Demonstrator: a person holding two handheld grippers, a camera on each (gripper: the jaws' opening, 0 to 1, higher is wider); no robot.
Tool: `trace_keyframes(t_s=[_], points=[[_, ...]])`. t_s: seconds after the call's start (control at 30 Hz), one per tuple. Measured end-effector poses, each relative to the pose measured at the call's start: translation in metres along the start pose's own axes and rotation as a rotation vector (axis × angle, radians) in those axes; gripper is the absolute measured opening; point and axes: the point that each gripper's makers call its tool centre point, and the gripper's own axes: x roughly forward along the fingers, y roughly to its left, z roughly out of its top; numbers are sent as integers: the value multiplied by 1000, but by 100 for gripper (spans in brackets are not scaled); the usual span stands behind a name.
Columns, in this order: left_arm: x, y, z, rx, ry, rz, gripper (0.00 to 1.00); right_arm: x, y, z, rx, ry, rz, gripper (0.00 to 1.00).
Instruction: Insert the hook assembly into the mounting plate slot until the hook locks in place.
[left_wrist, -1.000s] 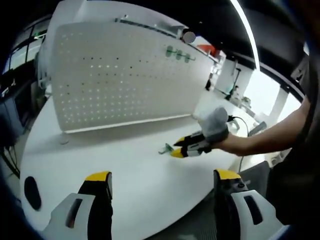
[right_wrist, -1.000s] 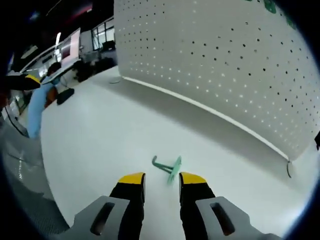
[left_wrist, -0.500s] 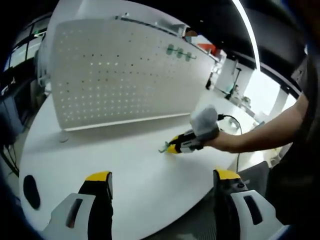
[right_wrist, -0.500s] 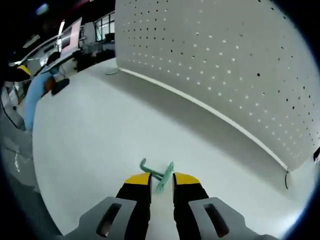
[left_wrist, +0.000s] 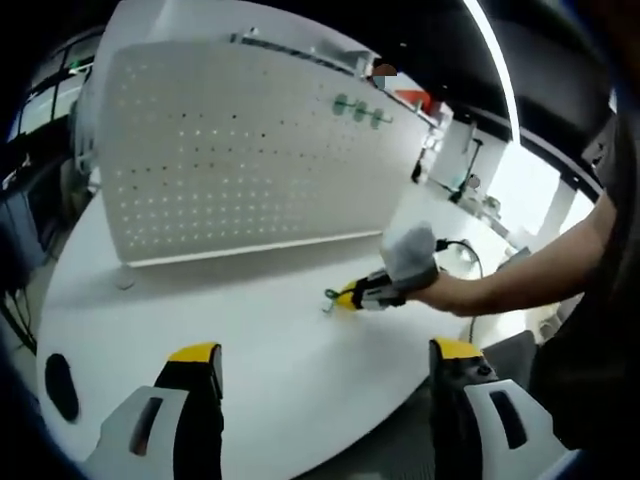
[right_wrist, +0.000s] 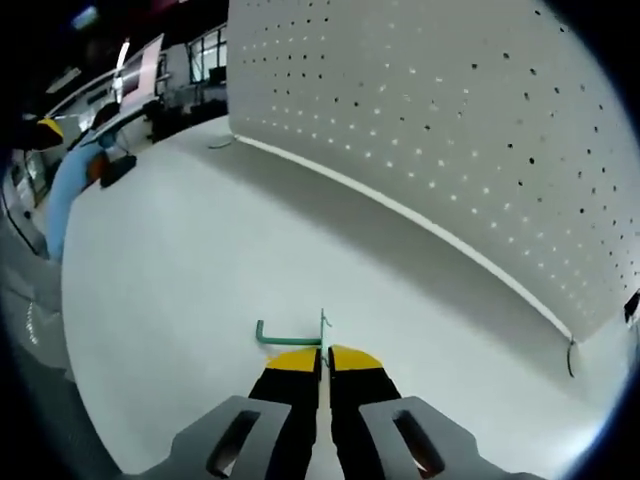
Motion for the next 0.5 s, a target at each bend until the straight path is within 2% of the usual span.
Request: trace_keyframes(t_s=[0.13,0.5], points=[[0,-1,7,-37,-26,-11,87,-8,-1,12,4,-34,-5,1],[-2,-10,26,-47,-68,-31,89,-41,0,58,-2,-159,-28,1]])
